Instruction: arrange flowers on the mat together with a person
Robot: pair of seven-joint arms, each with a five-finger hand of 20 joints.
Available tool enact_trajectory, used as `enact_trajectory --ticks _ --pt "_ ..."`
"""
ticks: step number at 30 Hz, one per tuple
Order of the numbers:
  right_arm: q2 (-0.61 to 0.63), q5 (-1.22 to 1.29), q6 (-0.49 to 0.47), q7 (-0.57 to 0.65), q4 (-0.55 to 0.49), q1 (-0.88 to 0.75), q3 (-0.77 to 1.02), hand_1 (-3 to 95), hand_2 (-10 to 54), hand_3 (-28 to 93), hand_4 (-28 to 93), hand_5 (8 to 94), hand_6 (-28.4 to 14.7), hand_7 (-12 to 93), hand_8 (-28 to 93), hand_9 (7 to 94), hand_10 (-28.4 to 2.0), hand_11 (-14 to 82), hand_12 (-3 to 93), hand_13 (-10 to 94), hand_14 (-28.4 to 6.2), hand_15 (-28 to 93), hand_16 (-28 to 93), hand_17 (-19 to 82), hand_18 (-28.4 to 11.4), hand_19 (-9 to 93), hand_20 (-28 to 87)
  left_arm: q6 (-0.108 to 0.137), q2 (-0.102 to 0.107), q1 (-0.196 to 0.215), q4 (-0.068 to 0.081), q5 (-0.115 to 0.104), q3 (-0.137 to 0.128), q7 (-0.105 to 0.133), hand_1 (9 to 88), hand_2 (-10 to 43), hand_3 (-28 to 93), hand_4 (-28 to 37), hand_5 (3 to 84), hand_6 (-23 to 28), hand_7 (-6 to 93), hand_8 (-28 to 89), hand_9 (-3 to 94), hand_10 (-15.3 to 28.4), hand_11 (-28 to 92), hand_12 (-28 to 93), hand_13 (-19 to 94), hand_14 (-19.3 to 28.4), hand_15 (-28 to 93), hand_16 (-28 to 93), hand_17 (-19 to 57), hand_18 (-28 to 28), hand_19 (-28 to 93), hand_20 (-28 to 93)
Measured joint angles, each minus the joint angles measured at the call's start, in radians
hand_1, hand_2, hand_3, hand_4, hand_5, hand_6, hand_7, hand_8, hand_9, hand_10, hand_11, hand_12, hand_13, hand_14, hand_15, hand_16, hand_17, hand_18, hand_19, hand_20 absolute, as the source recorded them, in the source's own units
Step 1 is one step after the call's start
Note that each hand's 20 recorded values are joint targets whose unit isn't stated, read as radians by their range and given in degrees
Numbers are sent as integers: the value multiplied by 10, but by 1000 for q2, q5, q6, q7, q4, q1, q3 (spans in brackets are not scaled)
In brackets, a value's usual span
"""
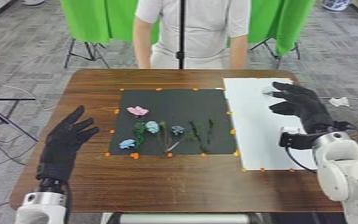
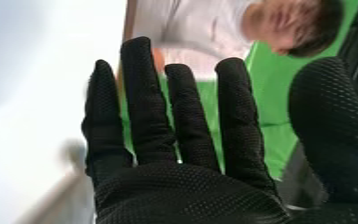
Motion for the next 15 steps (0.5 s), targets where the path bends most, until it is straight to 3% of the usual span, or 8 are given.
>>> enact_trajectory --ticks 5,15 --pt "128 -109 127 137 109 148 -110 319 -28 817 -256 476 43 180 -137 467 -126 104 149 483 -144 416 137 172 -252 593 208 5 4 -2 0 -5 5 5 232 23 792 -282 357 37 109 -89 362 168 226 98 268 255 467 -63 -81 261 493 205" --pt "189 -384 44 329 301 424 -282 327 -39 815 -252 474 45 183 -139 450 -123 98 149 491 -134 429 124 176 -251 603 196 10 15 -16 0 -13 15 17 231 24 793 -282 357 37 109 -89 362 168 226 98 268 255 468 -63 -81 260 493 205"
